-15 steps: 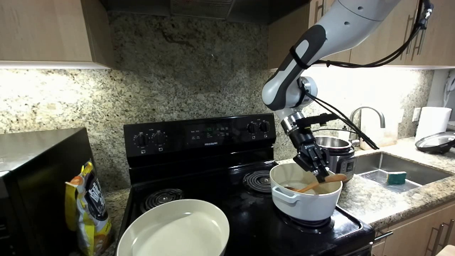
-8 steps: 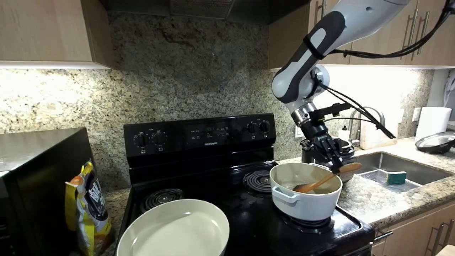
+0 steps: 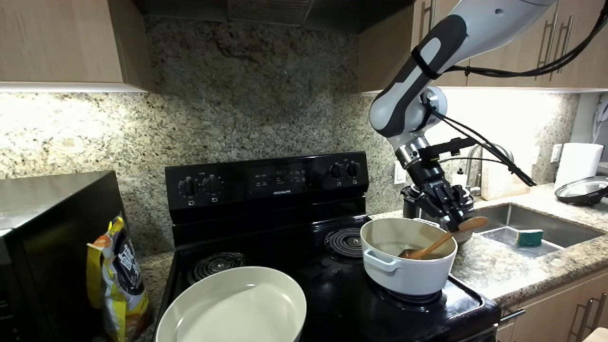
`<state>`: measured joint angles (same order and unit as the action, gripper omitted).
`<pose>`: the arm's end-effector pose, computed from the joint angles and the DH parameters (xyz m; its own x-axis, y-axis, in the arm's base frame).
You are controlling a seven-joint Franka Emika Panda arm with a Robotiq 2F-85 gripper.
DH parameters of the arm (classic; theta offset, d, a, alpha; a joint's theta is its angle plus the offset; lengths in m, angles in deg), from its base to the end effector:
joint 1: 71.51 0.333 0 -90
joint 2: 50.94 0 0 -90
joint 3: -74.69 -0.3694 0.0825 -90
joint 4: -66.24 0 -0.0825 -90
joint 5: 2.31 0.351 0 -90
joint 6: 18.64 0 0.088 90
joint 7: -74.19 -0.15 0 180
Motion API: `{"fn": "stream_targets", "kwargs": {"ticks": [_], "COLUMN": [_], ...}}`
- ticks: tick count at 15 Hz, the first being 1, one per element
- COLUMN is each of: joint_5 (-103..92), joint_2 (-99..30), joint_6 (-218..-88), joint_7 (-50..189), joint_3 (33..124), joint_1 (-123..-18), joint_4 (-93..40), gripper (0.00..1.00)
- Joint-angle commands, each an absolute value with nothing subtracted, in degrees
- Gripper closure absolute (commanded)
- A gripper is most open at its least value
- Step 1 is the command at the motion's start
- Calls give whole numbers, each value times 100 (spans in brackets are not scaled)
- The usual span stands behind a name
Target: Use the spatula to mix the water in the pot
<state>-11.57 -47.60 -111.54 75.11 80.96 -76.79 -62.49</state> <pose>0.3818 -0.1017 0.3528 0.7616 -0.1351 -0.6338 -0.0795 -0.9901 0.1156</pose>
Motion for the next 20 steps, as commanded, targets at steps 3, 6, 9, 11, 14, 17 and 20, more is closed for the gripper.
{"fn": "stream_targets", "kwargs": {"ticks": [3,6,9,11,14,17,20], "joint_5": [-1177,-1332,-1523,-1653,-1705,-1614,-1158], "joint_2": [-4644,-4792,-5049,-5262,-5577,-5629,-5375], "joint_6": [-11136,-11122,-11212,-11242,-11284,-11233,-11152], "joint_7": [7293,7417,7305,7349,7385,7417,7440], "joint_3": [7723,7555,7484,7489,7580,7718,7875], "joint_1": [-7340,-7169,-7071,-7075,-7169,-7296,-7432], "joint_4": [-6281,-6418,-6629,-6786,-6982,-6951,-6703], "gripper": [93,93,93,93,93,93,93]}}
